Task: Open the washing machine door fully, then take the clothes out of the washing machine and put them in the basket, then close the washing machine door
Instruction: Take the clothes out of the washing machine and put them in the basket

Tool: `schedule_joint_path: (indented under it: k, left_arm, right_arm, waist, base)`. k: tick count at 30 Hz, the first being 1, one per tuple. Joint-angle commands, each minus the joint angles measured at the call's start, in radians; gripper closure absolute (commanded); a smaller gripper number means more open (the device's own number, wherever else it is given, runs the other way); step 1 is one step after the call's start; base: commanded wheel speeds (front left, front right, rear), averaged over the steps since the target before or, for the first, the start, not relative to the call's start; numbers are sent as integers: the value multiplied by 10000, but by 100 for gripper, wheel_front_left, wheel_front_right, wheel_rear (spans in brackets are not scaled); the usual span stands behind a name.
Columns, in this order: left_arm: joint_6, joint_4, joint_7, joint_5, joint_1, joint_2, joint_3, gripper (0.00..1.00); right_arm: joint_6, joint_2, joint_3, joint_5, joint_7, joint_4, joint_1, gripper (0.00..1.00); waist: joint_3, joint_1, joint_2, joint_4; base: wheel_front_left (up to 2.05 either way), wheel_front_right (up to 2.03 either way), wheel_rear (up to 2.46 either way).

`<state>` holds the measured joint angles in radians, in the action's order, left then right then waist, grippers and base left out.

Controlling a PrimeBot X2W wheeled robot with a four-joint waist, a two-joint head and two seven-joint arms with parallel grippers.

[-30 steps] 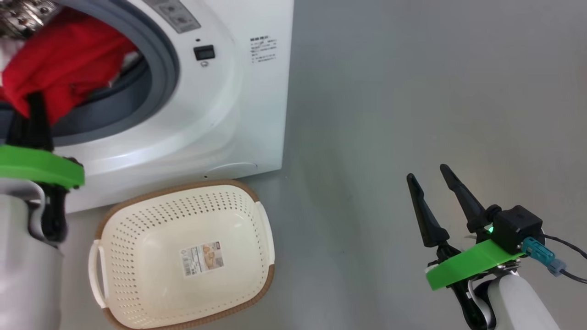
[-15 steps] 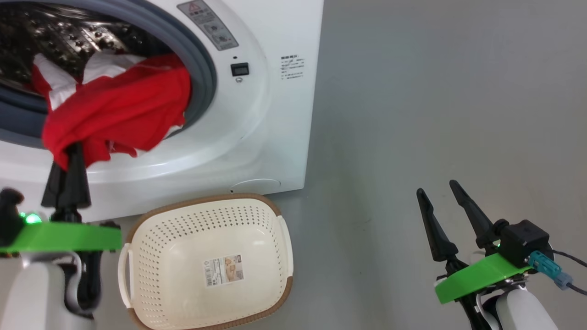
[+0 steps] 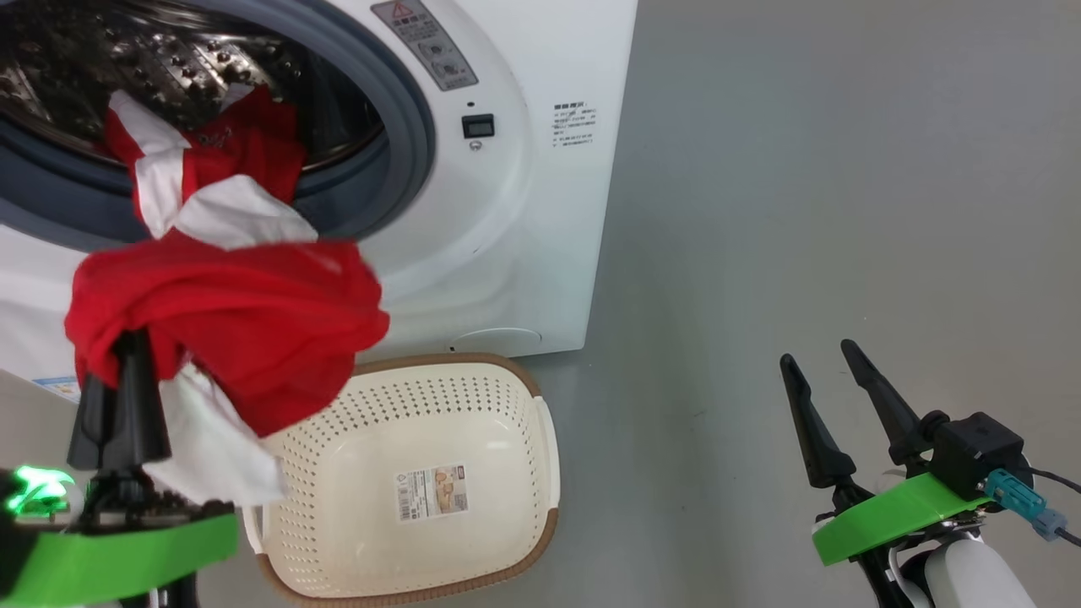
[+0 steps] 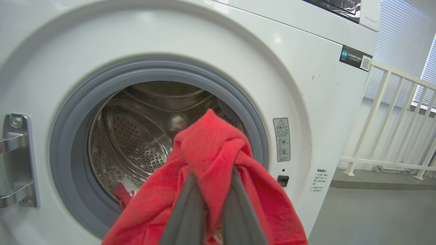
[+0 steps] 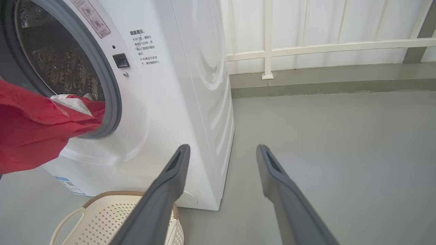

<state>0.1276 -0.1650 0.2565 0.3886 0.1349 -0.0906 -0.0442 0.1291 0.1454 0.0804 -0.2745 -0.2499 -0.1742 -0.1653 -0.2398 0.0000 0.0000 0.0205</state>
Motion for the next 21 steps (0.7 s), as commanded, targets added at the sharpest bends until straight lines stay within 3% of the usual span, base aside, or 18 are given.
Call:
schedule_joint_path:
  k: [1, 9, 21]
  left_arm:
    - [31, -394, 53, -104, -60, -128, -339, 100]
    - [31, 165, 53, 44, -406, 81, 313, 100]
    - [31, 3621, 53, 240, 647, 17, 992, 100]
  right_arm:
    - [16, 108, 175, -26, -118, 257, 4, 0]
    - [16, 85, 287, -16, -118, 299, -133, 0]
    - [16, -141, 323, 37, -118, 423, -469, 0]
  waist:
    - [-21, 0, 0, -20]
    - [-208, 0, 0, 50]
    - [-1035, 0, 0, 498]
  base:
    - [0, 0, 0]
    - [0, 0, 0]
    - [0, 0, 0]
